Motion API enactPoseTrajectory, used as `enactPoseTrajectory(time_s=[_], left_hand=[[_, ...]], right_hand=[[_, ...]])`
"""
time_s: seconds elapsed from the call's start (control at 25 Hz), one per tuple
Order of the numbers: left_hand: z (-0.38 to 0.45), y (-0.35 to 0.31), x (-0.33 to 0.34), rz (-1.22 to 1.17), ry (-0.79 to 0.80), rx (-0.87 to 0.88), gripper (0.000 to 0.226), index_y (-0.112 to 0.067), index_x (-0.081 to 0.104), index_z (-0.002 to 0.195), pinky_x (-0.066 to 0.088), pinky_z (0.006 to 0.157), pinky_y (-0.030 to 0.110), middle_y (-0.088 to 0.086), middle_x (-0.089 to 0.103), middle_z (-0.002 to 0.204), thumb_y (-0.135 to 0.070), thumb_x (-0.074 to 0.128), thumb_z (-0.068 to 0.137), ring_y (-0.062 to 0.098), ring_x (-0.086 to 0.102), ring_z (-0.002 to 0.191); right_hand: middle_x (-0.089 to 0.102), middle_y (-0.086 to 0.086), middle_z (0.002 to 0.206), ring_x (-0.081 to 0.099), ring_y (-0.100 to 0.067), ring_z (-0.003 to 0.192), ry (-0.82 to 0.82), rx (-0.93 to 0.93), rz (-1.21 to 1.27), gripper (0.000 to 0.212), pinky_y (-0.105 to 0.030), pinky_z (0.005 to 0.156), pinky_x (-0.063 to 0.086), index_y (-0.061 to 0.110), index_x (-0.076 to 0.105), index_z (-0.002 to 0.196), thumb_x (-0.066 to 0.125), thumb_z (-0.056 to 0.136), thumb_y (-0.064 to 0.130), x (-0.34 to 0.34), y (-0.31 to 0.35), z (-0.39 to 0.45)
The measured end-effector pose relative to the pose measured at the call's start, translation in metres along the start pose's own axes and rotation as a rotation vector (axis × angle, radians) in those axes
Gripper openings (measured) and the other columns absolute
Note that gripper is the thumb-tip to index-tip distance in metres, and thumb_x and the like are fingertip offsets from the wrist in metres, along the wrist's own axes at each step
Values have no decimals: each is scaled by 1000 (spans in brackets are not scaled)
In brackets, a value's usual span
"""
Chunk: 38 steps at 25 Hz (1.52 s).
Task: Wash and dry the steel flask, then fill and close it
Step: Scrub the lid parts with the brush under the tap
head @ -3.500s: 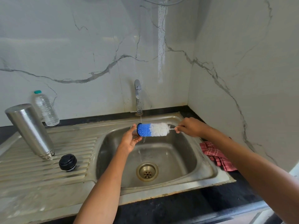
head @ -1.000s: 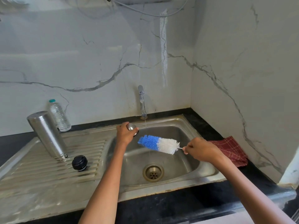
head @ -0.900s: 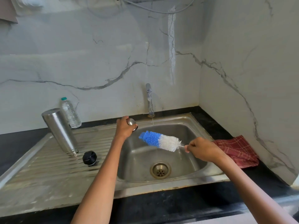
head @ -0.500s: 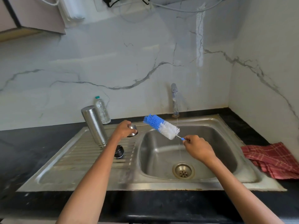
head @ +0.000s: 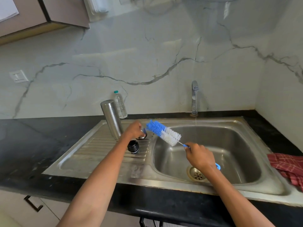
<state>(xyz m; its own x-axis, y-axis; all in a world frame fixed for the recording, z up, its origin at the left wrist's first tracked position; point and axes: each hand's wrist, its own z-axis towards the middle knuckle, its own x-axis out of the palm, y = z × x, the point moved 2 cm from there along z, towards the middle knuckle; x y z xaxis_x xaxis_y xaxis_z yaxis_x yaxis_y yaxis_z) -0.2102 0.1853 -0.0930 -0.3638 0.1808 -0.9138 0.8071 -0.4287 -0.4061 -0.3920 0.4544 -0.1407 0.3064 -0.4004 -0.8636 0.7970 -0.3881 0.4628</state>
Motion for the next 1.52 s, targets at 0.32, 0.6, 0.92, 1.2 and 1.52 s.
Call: enactPoseTrajectory(time_s=[0.32,0.6,0.92,1.2,1.52], left_hand=[[3,4,4,80,46,10,43,-15,54,108,41,74,30,10,61,111,-16,86,79,22,55,93],[4,6,10,113,93,13,53,-11,56,121,49,90,36,11,61,122,-19,86,79,28,60,107],[-17,-2,-11,-265,-168,119,62,-12,51,142,50,102,41,7,60,136,-39,74,91,24,60,121],[-45,20,-17,-666,-504,105,26,-13,66,125,51,90,24,-1,68,112,-26,58,103,15,64,106],[-27,26,-2,-595,-522,147,31,-20,62,129,48,87,28,-5,68,113,-34,59,102,12,63,101]], right_hand=[[72,-2,103,65,-29,92,9,17,-5,31,-36,73,49,28,65,122,41,102,26,1,-8,-3],[71,-1,97,64,-30,89,48,24,8,27,-38,74,51,28,66,111,41,101,29,7,-10,-3],[63,1,69,61,-26,75,81,50,277,33,-36,65,43,12,62,83,43,104,27,9,-2,4],[68,-12,86,62,-40,88,32,10,186,27,-38,72,44,18,61,82,44,102,22,9,44,62],[67,-12,118,62,-33,109,39,-125,-286,28,-37,81,45,10,59,121,49,95,13,40,100,179]])
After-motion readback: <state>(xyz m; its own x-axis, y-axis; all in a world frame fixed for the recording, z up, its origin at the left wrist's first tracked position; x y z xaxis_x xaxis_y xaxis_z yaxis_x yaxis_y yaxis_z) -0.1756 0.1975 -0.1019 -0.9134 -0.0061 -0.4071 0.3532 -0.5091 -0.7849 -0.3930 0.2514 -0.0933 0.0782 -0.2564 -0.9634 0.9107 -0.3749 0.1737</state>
